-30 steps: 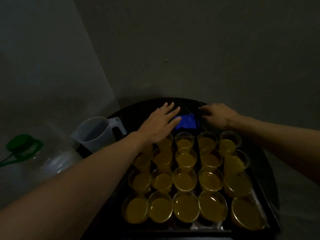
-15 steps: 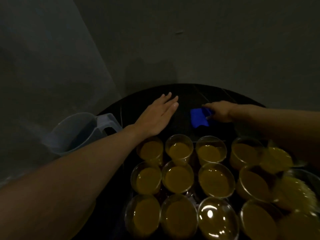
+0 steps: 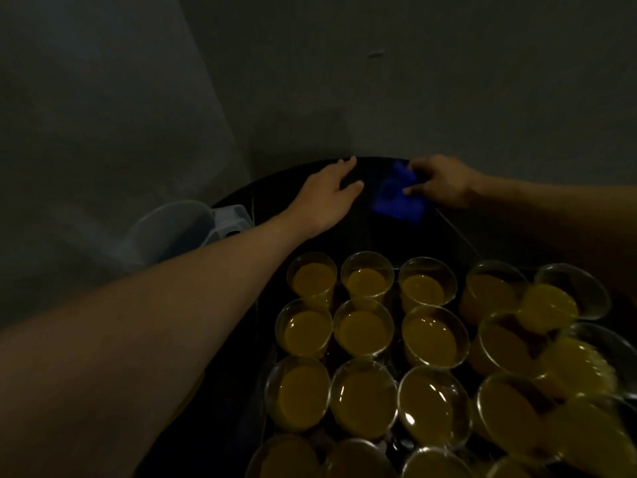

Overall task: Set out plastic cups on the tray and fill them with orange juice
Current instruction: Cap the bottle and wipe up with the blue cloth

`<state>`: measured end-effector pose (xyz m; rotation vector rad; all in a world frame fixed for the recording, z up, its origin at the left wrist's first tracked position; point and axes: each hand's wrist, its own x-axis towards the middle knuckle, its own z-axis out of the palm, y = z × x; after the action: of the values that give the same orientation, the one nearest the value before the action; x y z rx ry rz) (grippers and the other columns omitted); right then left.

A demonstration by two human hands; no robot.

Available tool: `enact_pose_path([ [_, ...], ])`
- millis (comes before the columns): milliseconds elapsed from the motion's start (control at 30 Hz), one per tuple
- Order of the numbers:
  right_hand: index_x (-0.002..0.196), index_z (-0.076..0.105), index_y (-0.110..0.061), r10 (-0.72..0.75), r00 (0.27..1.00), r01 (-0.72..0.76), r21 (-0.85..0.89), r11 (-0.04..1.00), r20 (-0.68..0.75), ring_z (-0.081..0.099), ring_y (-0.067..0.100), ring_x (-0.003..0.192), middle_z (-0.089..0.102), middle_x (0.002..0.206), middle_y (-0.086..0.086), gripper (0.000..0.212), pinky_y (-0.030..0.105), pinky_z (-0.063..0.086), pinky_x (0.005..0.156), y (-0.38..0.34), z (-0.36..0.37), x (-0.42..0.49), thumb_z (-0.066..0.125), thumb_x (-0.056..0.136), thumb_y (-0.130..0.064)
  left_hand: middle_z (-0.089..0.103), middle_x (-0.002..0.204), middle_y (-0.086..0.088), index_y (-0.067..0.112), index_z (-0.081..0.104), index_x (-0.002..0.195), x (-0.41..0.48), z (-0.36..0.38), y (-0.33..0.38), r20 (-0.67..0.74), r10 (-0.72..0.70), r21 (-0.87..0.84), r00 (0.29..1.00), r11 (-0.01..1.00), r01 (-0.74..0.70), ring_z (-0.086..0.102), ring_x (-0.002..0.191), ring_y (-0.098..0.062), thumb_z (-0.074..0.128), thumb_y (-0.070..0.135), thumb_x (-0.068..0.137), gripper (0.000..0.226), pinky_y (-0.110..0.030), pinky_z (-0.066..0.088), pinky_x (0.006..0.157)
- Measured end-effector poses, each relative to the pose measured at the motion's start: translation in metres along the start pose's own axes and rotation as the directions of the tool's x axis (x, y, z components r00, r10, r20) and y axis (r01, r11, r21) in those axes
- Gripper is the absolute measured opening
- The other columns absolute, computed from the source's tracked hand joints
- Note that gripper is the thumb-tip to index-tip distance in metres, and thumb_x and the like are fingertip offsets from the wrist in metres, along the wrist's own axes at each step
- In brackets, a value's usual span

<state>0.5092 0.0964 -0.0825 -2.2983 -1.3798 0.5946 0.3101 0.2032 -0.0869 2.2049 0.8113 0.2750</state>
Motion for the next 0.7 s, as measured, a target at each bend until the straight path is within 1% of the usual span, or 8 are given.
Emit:
enact_pose_path([
  [133, 0.124, 0.059, -0.011, -0.113, 0.992, 0.102, 0.160, 0.982, 0.058, 0.059, 0.020, 0.108, 0.061, 0.120, 0.005, 0.027, 0.037, 0.047, 0.094, -0.049, -0.034, -0.037, 0.061, 0.096, -0.013, 0.023, 0.166, -0.004, 0.021, 0.017, 0.162, -0.020, -0.027, 0.035, 0.016, -0.110, -0.125, 0.994, 0.986, 0.111, 0.030, 0.149, -0.021, 0.064, 0.019, 0.098, 0.079, -0.027, 0.027, 0.115],
  [200, 0.113, 0.061, -0.019, -0.150, 0.980, 0.117, 0.234, 0.965, 0.128, 0.060, 0.015, 0.103, 0.061, 0.115, 0.002, 0.018, 0.034, 0.049, 0.087, -0.075, -0.049, -0.057, 0.059, 0.097, -0.013, 0.033, 0.162, -0.007, 0.018, 0.031, 0.158, -0.036, -0.042, 0.054, 0.061, -0.162, -0.300, 0.985, 0.938, 0.173, 0.035, 0.146, -0.024, 0.068, 0.012, 0.087, 0.080, -0.030, 0.030, 0.116],
  [267, 0.107, 0.061, -0.022, -0.185, 0.968, 0.131, 0.284, 0.950, 0.171, 0.063, 0.016, 0.102, 0.063, 0.112, 0.001, 0.014, 0.033, 0.049, 0.082, -0.100, -0.059, -0.076, 0.060, 0.096, -0.013, 0.048, 0.150, -0.010, 0.012, 0.060, 0.130, -0.062, -0.055, 0.066, 0.115, -0.202, -0.501, 0.973, 0.834, 0.233, 0.047, 0.134, -0.028, 0.067, 0.014, 0.062, 0.068, -0.040, 0.038, 0.113],
  [333, 0.104, 0.064, -0.022, -0.222, 0.952, 0.151, 0.305, 0.940, 0.210, 0.067, 0.016, 0.100, 0.068, 0.108, 0.000, 0.013, 0.035, 0.052, 0.084, -0.123, -0.061, -0.093, 0.063, 0.094, -0.014, 0.051, 0.145, -0.011, 0.011, 0.064, 0.111, -0.095, -0.067, 0.072, 0.189, -0.215, -0.659, 0.958, 0.695, 0.286, 0.052, 0.123, -0.029, 0.060, 0.017, 0.049, 0.062, -0.039, 0.044, 0.095],
  [433, 0.104, 0.068, -0.024, -0.258, 0.913, 0.162, 0.301, 0.940, 0.317, 0.070, 0.016, 0.100, 0.073, 0.106, -0.003, 0.015, 0.040, 0.054, 0.089, -0.159, -0.056, -0.119, 0.065, 0.093, -0.015, 0.057, 0.133, -0.009, 0.013, 0.060, 0.105, -0.149, -0.081, 0.066, 0.232, -0.196, -0.735, 0.953, 0.606, 0.304, 0.059, 0.105, -0.026, 0.059, 0.016, 0.050, 0.055, -0.033, 0.046, 0.079],
  [500, 0.108, 0.069, -0.021, -0.265, 0.905, 0.171, 0.287, 0.942, 0.333, 0.069, 0.017, 0.104, 0.072, 0.110, -0.001, 0.017, 0.039, 0.053, 0.091, -0.183, -0.050, -0.136, 0.065, 0.093, -0.013, 0.058, 0.136, -0.008, 0.011, 0.059, 0.105, -0.177, -0.088, 0.055, 0.194, -0.251, -0.767, 0.948, 0.563, 0.306, 0.059, 0.109, -0.025, 0.060, 0.015, 0.052, 0.053, -0.032, 0.047, 0.077],
  [600, 0.107, 0.068, -0.018, -0.264, 0.926, 0.205, 0.227, 0.952, 0.271, 0.066, 0.018, 0.103, 0.070, 0.110, 0.002, 0.014, 0.035, 0.052, 0.089, -0.214, -0.033, -0.158, 0.066, 0.093, -0.013, 0.063, 0.131, -0.009, 0.012, 0.061, 0.116, -0.216, -0.097, 0.037, 0.099, -0.335, -0.785, 0.937, 0.552, 0.280, 0.065, 0.109, -0.022, 0.060, 0.012, 0.079, 0.036, -0.035, 0.052, 0.078],
  [700, 0.108, 0.068, -0.020, -0.263, 0.930, 0.212, 0.209, 0.955, 0.258, 0.065, 0.019, 0.102, 0.068, 0.109, 0.002, 0.017, 0.039, 0.052, 0.092, -0.236, -0.008, -0.175, 0.068, 0.092, -0.015, 0.069, 0.121, -0.006, 0.017, 0.061, 0.128, -0.260, -0.100, 0.026, 0.037, -0.372, -0.759, 0.928, 0.593, 0.268, 0.070, 0.106, -0.020, 0.057, 0.015, 0.100, 0.028, -0.040, 0.059, 0.086],
])
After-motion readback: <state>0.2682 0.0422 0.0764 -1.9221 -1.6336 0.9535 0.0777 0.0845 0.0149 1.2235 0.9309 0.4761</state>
